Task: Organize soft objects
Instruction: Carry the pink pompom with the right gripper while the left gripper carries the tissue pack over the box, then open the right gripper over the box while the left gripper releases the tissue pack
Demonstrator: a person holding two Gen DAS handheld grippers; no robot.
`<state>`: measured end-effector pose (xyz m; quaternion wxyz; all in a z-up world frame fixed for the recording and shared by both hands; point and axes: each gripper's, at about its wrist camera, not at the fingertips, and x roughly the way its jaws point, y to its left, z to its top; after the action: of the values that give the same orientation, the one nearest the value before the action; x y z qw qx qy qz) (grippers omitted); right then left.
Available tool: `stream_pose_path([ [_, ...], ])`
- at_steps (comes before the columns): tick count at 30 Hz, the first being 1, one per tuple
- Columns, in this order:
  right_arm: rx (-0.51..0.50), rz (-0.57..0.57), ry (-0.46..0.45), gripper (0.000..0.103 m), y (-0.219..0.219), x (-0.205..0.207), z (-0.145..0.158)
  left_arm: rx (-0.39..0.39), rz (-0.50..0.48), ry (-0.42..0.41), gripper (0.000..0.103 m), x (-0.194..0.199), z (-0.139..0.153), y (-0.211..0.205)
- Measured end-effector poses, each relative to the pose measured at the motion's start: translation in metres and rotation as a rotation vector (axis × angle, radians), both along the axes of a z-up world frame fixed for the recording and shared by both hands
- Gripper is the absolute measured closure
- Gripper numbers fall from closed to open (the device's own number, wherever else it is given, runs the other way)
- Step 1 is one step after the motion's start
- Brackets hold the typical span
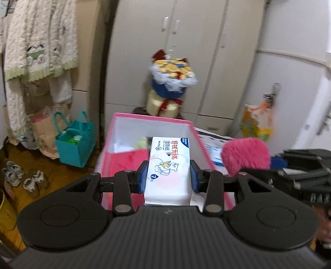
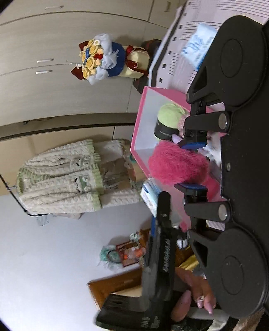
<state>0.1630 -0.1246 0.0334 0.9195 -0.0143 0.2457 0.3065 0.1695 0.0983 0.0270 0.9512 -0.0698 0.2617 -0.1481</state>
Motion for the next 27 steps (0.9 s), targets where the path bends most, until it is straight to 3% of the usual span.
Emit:
stream_pose_path([
  [8,-0.186,-0.008,-0.100,0.067,0.035,0.063,-0.023,0.079,0.087,0.101,0.064,0.081,-0.021,-0.004],
  [17,-0.298,0.058,0.017,0.067,0.057,0.105,-0.050,0.062,0.033,0.218,0.064,0.104,-0.038,-0.007],
  [22,-0.360,0.046,0.011,0.064,0.066,0.114,-0.058,0.081,0.057,0.237,0.064,0.116,-0.044,-0.014],
  [25,-0.372,0.029,0.003,0.058,0.064,0.114,-0.062,0.091,0.086,0.246,0.063,0.122,-0.048,-0.016],
  [27,-0.353,0.020,-0.003,0.045,0.060,0.111,-0.061,0.084,0.090,0.225,0.061,0.119,-0.047,-0.015],
])
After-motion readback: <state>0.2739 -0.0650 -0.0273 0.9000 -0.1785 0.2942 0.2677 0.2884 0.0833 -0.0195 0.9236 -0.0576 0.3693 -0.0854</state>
